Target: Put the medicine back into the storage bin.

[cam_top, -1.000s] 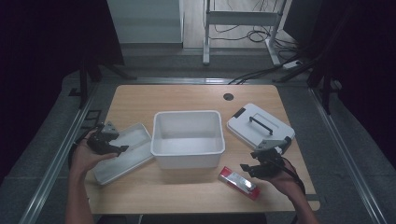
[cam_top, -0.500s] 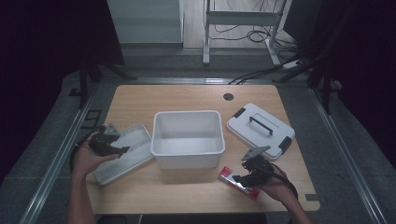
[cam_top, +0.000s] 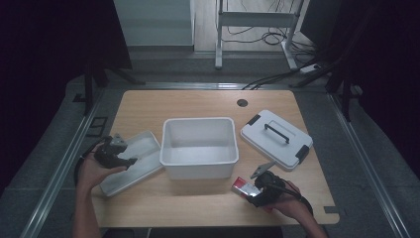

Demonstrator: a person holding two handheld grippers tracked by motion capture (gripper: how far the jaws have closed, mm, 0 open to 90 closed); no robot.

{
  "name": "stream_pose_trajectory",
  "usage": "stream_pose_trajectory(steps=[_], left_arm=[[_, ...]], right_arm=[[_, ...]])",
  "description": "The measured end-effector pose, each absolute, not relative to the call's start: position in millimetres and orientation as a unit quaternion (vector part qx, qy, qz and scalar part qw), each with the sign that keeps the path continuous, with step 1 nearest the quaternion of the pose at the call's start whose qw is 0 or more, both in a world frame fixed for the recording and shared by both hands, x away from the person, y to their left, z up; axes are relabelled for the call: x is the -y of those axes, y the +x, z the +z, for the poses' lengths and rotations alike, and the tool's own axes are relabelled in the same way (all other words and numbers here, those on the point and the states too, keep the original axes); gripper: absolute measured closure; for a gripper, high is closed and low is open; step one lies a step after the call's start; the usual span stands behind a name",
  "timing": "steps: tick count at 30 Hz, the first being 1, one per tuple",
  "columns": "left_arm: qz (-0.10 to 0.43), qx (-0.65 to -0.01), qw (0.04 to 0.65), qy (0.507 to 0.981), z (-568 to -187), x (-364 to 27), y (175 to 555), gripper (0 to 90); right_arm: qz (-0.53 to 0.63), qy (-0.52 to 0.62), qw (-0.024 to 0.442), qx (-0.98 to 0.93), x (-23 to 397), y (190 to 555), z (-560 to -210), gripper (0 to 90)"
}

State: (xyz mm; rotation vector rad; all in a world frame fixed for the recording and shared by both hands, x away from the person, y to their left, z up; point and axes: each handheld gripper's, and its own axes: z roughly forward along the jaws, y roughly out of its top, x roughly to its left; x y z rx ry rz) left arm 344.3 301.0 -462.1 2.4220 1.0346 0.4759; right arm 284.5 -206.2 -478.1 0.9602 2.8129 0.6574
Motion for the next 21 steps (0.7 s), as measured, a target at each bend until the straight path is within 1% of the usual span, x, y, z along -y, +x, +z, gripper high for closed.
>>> stream_pose_trajectory(steps=[4,9,12,17,21], left_arm=[[0.170,-0.381,0.229,0.879,-464.6,-300.8,345.7,35.7],[0.170,-0.381,0.229,0.880,-465.3,-301.0,345.8,35.8],[0.171,-0.379,0.231,0.879,-464.4,-301.1,345.3,35.9],[0.172,-0.381,0.234,0.878,-463.2,-302.0,344.3,36.0],[0.172,-0.380,0.235,0.878,-462.3,-302.9,344.2,36.1]], right_arm=[[0.196,0.314,0.044,-0.928,203.8,285.1,-482.5,35.3],[0.181,0.314,0.047,-0.931,202.6,286.2,-483.5,42.3],[0.180,0.305,0.046,-0.934,202.4,286.6,-482.3,50.2],[0.164,0.279,0.042,-0.945,203.1,285.0,-478.1,51.1],[0.183,0.271,0.051,-0.944,212.4,284.2,-456.5,51.2]])
